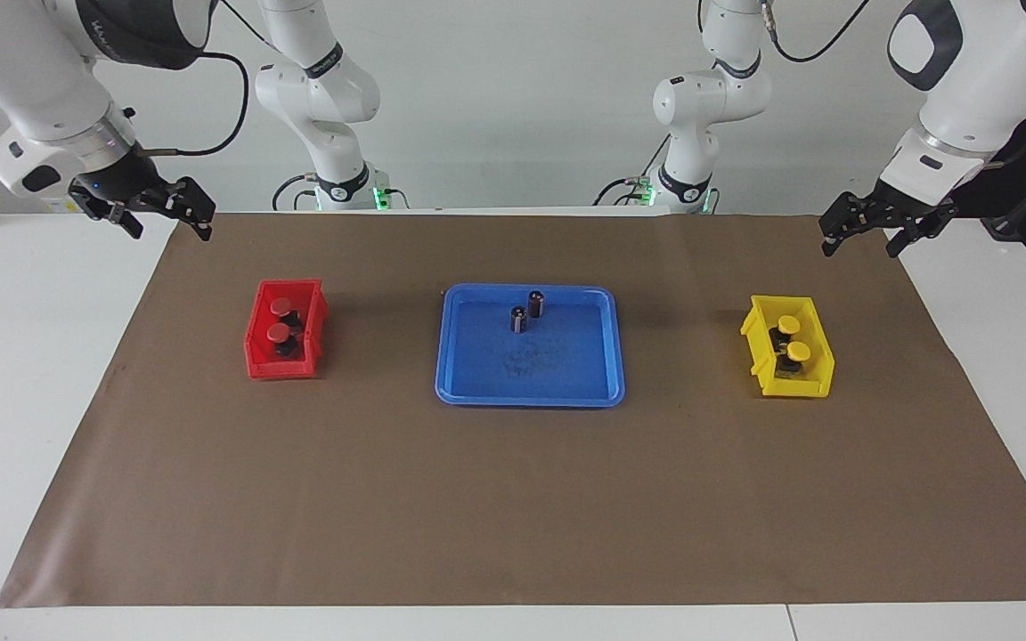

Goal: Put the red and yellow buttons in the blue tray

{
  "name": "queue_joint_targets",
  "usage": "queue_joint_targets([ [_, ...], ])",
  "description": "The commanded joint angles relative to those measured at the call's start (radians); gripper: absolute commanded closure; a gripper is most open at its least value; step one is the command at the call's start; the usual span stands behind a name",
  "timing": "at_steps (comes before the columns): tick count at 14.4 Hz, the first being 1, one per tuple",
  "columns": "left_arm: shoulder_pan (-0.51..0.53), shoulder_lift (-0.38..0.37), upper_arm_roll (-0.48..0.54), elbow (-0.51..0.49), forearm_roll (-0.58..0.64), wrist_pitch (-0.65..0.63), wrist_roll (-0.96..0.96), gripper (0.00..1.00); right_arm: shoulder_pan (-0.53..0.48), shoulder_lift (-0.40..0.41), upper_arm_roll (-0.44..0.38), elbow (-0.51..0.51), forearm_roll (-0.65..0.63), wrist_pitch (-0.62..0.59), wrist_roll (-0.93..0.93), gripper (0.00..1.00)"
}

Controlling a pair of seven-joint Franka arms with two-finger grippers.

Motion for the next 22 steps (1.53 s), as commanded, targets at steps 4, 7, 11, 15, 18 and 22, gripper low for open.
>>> queue_joint_targets([
  [4, 0.001, -0.031, 0.002, -0.032, 0.016, 0.002, 0.018, 0.00, -0.005, -0.021, 0.005, -0.028, 0.000, 0.018, -0.009, 0.00],
  [7, 0.004, -0.035, 0.003, -0.032, 0.022, -0.053, 0.007, 0.00, 0.001, -0.021, 0.007, -0.028, 0.003, 0.015, -0.012, 0.00],
  [11, 0.006, -0.048, 0.005, -0.046, 0.022, -0.078, -0.082, 0.00, 0.036, -0.021, 0.008, -0.061, 0.043, 0.095, -0.008, 0.00],
  [15, 0.038, -0.095, 0.006, -0.159, 0.022, 0.041, 0.097, 0.00, 0.079, -0.010, 0.008, -0.253, 0.049, 0.337, -0.006, 0.00],
  [18, 0.038, -0.129, 0.006, -0.251, 0.022, 0.141, 0.101, 0.00, 0.107, -0.003, 0.010, -0.408, 0.063, 0.527, -0.017, 0.21],
  [22, 0.035, -0.097, 0.006, -0.300, 0.022, 0.221, 0.108, 0.00, 0.096, 0.000, 0.008, -0.525, 0.063, 0.614, -0.026, 0.32],
])
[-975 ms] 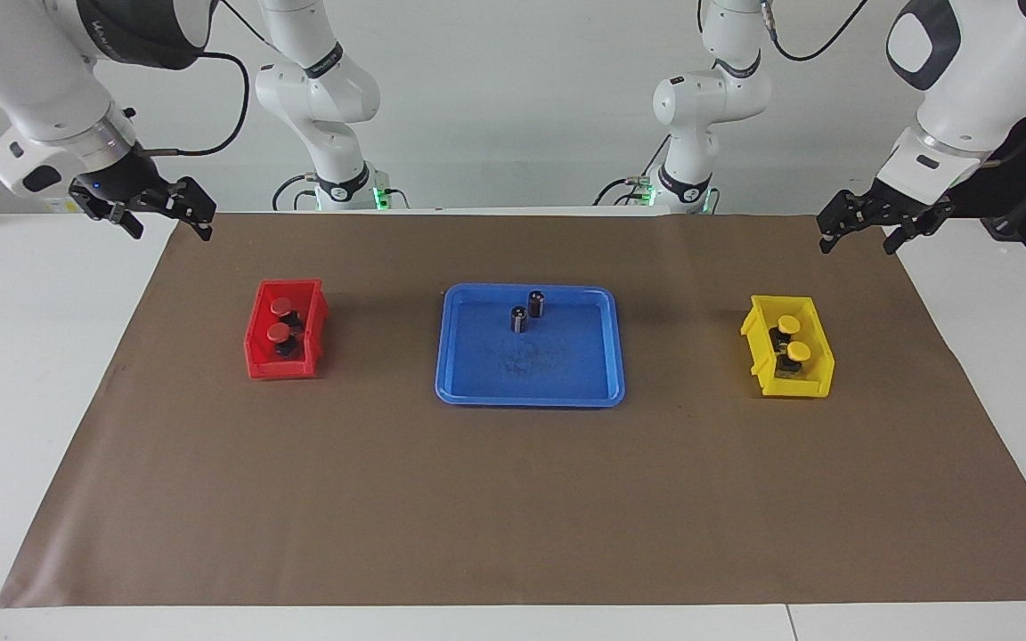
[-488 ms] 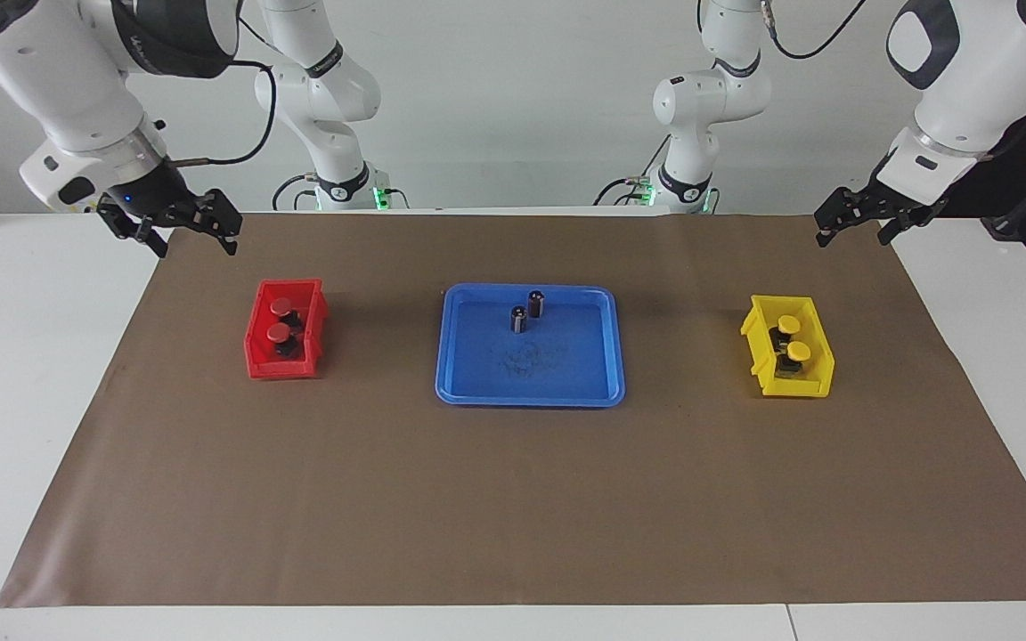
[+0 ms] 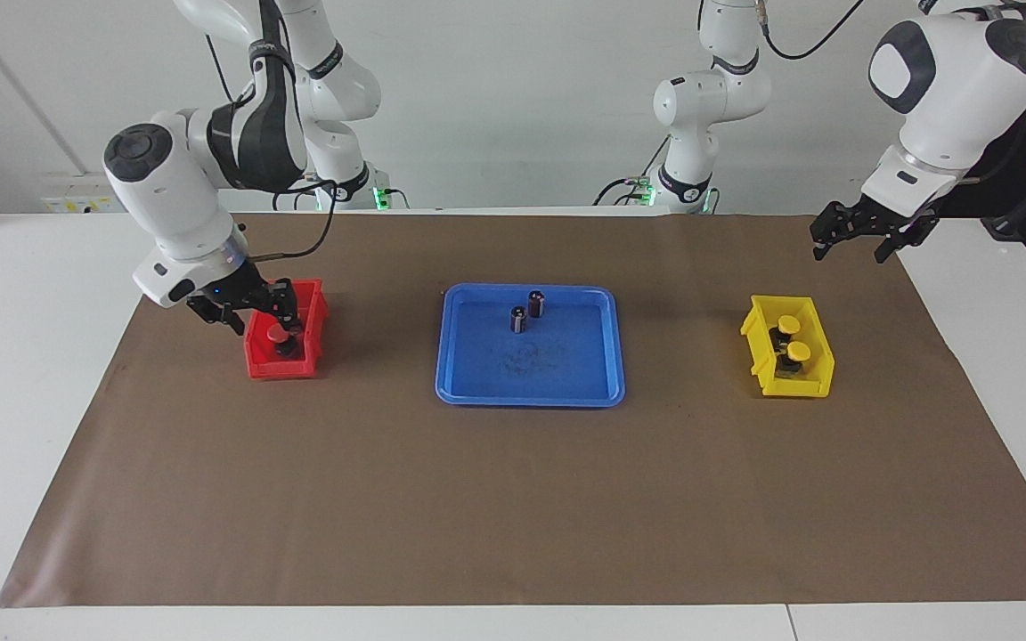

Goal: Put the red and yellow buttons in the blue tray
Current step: 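Grasp a red button with the right gripper while the left gripper grasps yellow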

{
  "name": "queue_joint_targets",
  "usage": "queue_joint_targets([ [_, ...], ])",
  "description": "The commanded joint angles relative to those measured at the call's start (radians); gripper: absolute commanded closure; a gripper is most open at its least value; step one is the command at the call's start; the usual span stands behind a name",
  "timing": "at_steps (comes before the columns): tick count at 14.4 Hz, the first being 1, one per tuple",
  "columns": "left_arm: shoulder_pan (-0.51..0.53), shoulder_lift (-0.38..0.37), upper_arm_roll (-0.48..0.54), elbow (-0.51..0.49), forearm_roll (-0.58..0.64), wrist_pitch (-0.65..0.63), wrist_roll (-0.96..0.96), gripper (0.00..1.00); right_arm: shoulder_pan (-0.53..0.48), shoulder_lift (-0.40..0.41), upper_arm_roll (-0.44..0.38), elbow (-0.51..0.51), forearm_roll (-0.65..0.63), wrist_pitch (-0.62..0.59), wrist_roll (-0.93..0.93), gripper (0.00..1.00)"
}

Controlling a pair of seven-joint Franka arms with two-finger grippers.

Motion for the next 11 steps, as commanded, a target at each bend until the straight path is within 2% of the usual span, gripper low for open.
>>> queue_joint_targets([
  [1, 0.002, -0.011, -0.002, -0.079, 0.016, 0.074, 0.022, 0.00, -0.030, -0.026, 0.002, -0.097, 0.015, 0.072, -0.038, 0.32],
  [4, -0.005, -0.006, -0.002, -0.150, 0.016, 0.155, 0.025, 0.00, -0.038, -0.019, 0.002, -0.157, 0.015, 0.158, -0.043, 0.33],
  [8, -0.005, 0.052, -0.002, -0.158, 0.016, 0.212, 0.021, 0.00, -0.053, -0.003, 0.002, -0.192, 0.015, 0.181, -0.041, 0.35],
  [10, -0.006, 0.086, -0.002, -0.159, 0.016, 0.240, 0.010, 0.11, -0.052, 0.007, 0.002, -0.192, 0.015, 0.189, -0.037, 0.36],
  [11, -0.005, 0.097, -0.002, -0.159, 0.016, 0.255, 0.010, 0.13, -0.052, 0.007, 0.002, -0.197, 0.015, 0.190, -0.037, 0.36],
])
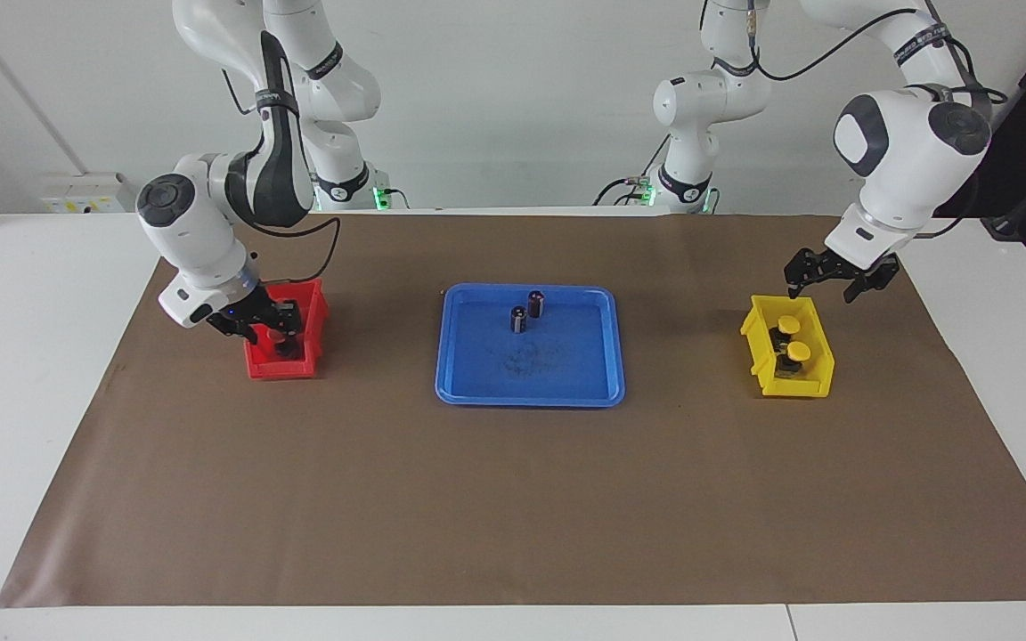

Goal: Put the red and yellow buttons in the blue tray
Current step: 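Grasp a red button with the right gripper while the left gripper grasps yellow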

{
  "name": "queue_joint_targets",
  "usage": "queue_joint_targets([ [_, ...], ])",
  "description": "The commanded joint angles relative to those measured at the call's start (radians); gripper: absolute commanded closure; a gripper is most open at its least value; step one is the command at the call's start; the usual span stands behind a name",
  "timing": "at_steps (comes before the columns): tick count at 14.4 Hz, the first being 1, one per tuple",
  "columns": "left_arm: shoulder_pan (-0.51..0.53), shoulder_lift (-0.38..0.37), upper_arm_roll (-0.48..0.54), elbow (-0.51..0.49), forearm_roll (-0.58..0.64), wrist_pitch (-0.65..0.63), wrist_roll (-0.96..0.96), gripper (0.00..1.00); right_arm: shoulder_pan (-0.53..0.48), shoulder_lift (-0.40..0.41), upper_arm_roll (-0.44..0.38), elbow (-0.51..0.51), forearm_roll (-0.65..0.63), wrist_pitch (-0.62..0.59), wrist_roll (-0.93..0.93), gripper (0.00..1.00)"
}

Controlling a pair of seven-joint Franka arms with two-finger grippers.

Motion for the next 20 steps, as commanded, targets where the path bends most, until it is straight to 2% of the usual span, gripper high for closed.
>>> queue_joint_targets([
  [1, 0.002, 0.027, 0.002, -0.015, 0.016, 0.054, -0.004, 0.15, -0.008, 0.000, 0.006, -0.025, 0.015, 0.028, -0.020, 0.37],
  [5, 0.008, 0.041, 0.002, -0.090, 0.016, 0.129, -0.063, 0.15, -0.005, -0.010, 0.006, -0.060, 0.015, 0.048, -0.029, 0.46],
  [10, 0.011, 0.035, 0.002, -0.140, 0.015, 0.167, -0.106, 0.15, -0.007, 0.000, 0.006, -0.019, 0.014, 0.006, -0.049, 0.80],
  [11, 0.014, 0.032, 0.002, -0.143, 0.015, 0.167, -0.108, 0.17, -0.007, 0.004, 0.006, 0.015, 0.014, -0.028, -0.049, 0.81],
  [12, 0.020, 0.030, 0.002, -0.150, 0.015, 0.167, -0.119, 0.18, -0.005, 0.022, 0.006, 0.068, 0.014, -0.091, -0.049, 0.81],
  [14, 0.019, 0.027, 0.000, -0.163, 0.015, 0.169, -0.157, 0.20, 0.008, 0.064, 0.008, 0.254, 0.014, -0.271, -0.041, 0.81],
  [16, 0.013, 0.026, 0.000, -0.172, 0.013, 0.175, -0.178, 0.21, 0.051, 0.076, 0.009, 0.397, 0.014, -0.397, -0.035, 0.81],
  [18, 0.008, 0.027, 0.000, -0.178, 0.011, 0.180, -0.191, 0.21, 0.120, 0.128, 0.011, 0.544, 0.015, -0.482, 0.047, 0.81],
  [20, 0.005, 0.027, 0.000, -0.190, 0.011, 0.204, -0.203, 0.21, 0.250, 0.185, 0.011, 0.661, 0.015, -0.492, 0.255, 0.81],
])
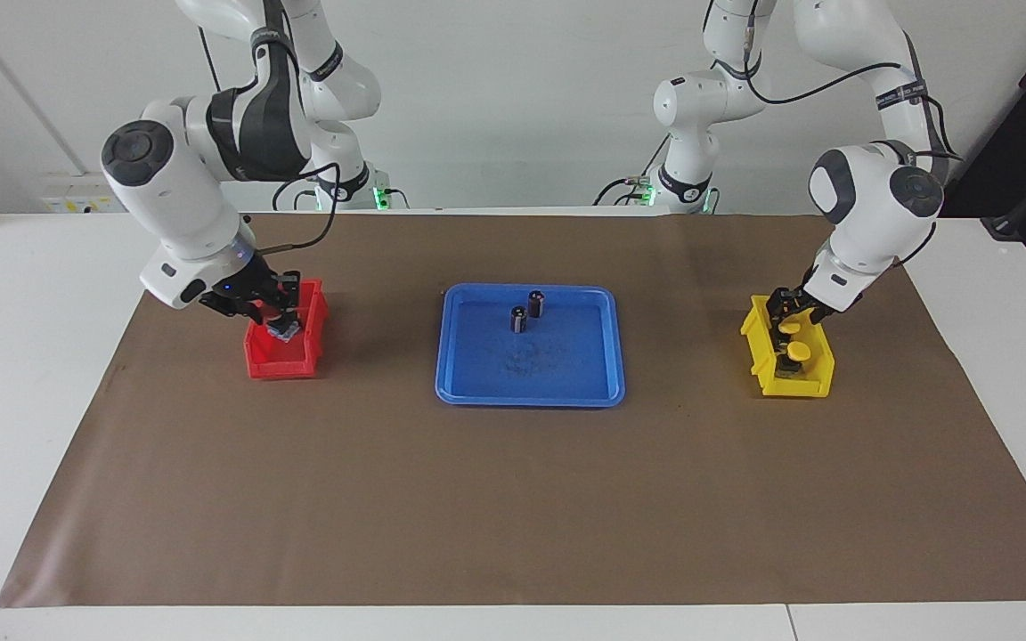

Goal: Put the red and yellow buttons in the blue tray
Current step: 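Grasp a red button with the right gripper while the left gripper grasps yellow, then carry the red button into the tray with the right gripper and release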

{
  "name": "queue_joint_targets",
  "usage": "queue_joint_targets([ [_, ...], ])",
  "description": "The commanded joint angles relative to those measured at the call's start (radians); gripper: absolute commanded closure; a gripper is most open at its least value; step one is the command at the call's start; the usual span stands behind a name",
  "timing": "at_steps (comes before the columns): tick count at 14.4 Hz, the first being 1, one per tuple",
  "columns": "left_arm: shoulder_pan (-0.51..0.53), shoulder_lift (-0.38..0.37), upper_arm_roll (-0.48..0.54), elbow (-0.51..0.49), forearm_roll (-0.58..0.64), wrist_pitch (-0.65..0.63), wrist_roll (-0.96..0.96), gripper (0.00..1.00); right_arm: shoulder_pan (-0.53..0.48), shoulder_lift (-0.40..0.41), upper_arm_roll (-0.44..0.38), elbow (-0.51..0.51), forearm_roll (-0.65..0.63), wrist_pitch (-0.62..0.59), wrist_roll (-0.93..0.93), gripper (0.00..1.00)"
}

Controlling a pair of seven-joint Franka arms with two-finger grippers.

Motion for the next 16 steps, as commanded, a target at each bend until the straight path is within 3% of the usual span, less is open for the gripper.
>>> queue_joint_targets([
  [1, -0.008, -0.027, 0.000, -0.042, 0.011, 0.044, -0.039, 0.21, 0.171, 0.125, 0.002, 0.174, 0.004, -0.016, 0.262, 0.82],
  [2, -0.008, -0.027, 0.000, -0.042, 0.011, 0.044, -0.039, 0.21, 0.248, 0.136, 0.002, 0.183, 0.004, 0.031, 0.371, 0.82],
  [4, -0.008, -0.027, 0.000, -0.042, 0.011, 0.045, -0.039, 0.32, 0.344, 0.153, 0.002, 0.183, 0.005, 0.119, 0.506, 0.83],
  [8, -0.008, -0.025, 0.000, -0.042, 0.011, 0.053, -0.039, 0.51, 0.465, 0.249, 0.002, 0.176, -0.004, 0.213, 0.600, 0.83],
  [10, -0.008, -0.023, 0.000, -0.041, 0.011, 0.052, -0.039, 0.68, 0.508, 0.333, 0.000, 0.185, -0.015, 0.249, 0.669, 0.82],
  [11, -0.010, -0.020, -0.002, -0.029, 0.011, 0.036, -0.036, 0.81, 0.507, 0.341, 0.000, 0.182, -0.013, 0.304, 0.678, 0.82],
  [13, -0.023, -0.033, -0.003, 0.023, 0.011, -0.043, -0.037, 0.96, 0.505, 0.341, 0.000, 0.145, -0.013, 0.328, 0.679, 0.82],
  [16, -0.025, -0.107, -0.009, 0.139, 0.011, -0.262, -0.036, 0.98, 0.508, 0.326, 0.002, 0.096, -0.012, 0.316, 0.679, 0.82],
])
